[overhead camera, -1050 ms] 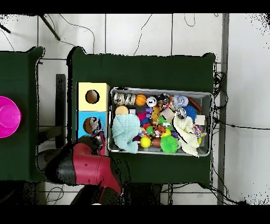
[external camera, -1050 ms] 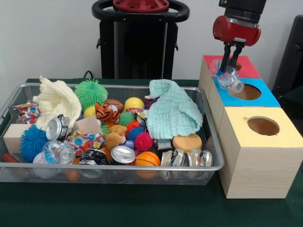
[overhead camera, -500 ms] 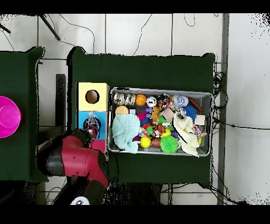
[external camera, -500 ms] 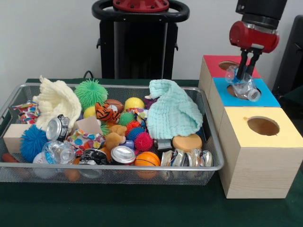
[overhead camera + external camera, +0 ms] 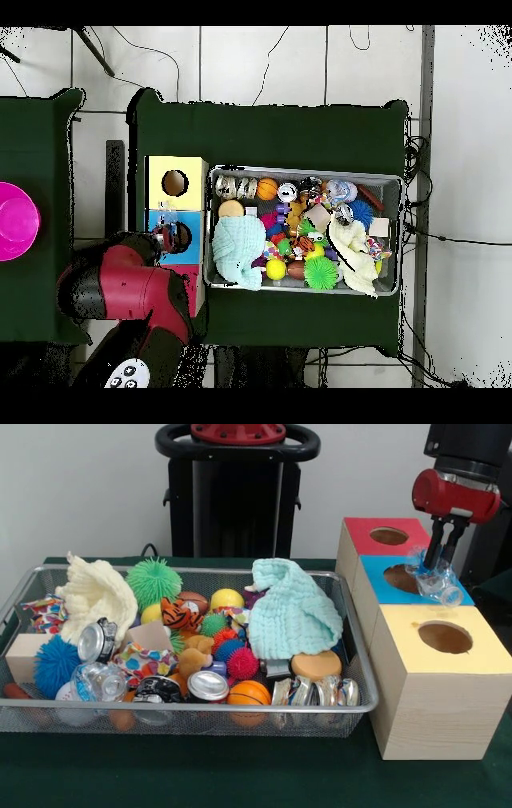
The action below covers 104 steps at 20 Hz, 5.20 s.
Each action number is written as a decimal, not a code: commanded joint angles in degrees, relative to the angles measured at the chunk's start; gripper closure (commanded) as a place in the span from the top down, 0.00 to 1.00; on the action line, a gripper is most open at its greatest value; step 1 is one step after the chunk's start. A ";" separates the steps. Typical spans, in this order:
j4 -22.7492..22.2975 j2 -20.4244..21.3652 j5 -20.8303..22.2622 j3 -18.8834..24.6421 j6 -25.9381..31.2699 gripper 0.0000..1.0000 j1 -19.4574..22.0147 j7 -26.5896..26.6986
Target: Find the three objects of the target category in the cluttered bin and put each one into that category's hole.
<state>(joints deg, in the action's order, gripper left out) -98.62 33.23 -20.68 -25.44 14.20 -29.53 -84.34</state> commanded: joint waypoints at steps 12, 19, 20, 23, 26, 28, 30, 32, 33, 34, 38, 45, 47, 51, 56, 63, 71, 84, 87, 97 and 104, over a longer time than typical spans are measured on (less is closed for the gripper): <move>-4.86 -2.38 3.04 5.34 -8.07 0.00 4.28 -11.83; -7.90 0.09 4.06 5.87 -8.69 0.00 5.02 -10.66; -8.38 0.58 4.13 6.16 -8.75 0.00 5.22 -10.51; -9.78 1.89 4.30 7.11 -9.28 0.00 5.62 -10.33; -10.66 2.40 4.03 7.33 -9.37 0.00 5.24 -10.91; -11.53 2.78 3.60 8.25 -9.18 0.00 5.34 -11.54; -11.65 2.86 2.88 7.94 -7.18 0.00 4.35 -12.03; -12.29 3.20 2.24 8.57 -6.03 0.00 4.12 -12.46; -12.44 3.14 2.23 8.94 -6.25 0.00 4.16 -12.46; -12.66 2.91 2.14 8.87 -6.80 0.00 3.79 -12.77; -11.36 0.50 1.04 8.81 -8.57 0.00 2.98 -14.00; -9.21 -1.79 -1.10 8.78 -9.12 0.00 1.51 -15.65; -9.08 -1.99 -1.45 8.65 -8.73 0.00 1.36 -15.70; -9.61 -2.47 -1.52 9.07 -9.22 0.00 1.68 -15.67; -10.47 -2.57 -1.26 9.28 -10.69 0.00 1.55 -16.01; -10.48 -3.72 -0.69 9.52 -13.50 0.00 1.88 -16.07; -10.15 -6.97 0.10 10.69 -18.27 0.00 2.99 -16.35; -6.59 -18.07 2.26 9.55 -28.99 0.00 4.75 -15.89; -6.17 -19.55 2.94 9.51 -31.18 0.00 5.31 -15.56; -7.03 -16.26 2.96 11.20 -26.12 0.00 6.48 -15.15; -7.99 -15.50 -0.19 8.98 -21.40 0.00 4.62 -15.52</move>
<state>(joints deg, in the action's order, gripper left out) -107.55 27.56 -17.86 -21.47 -7.11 -28.53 -85.72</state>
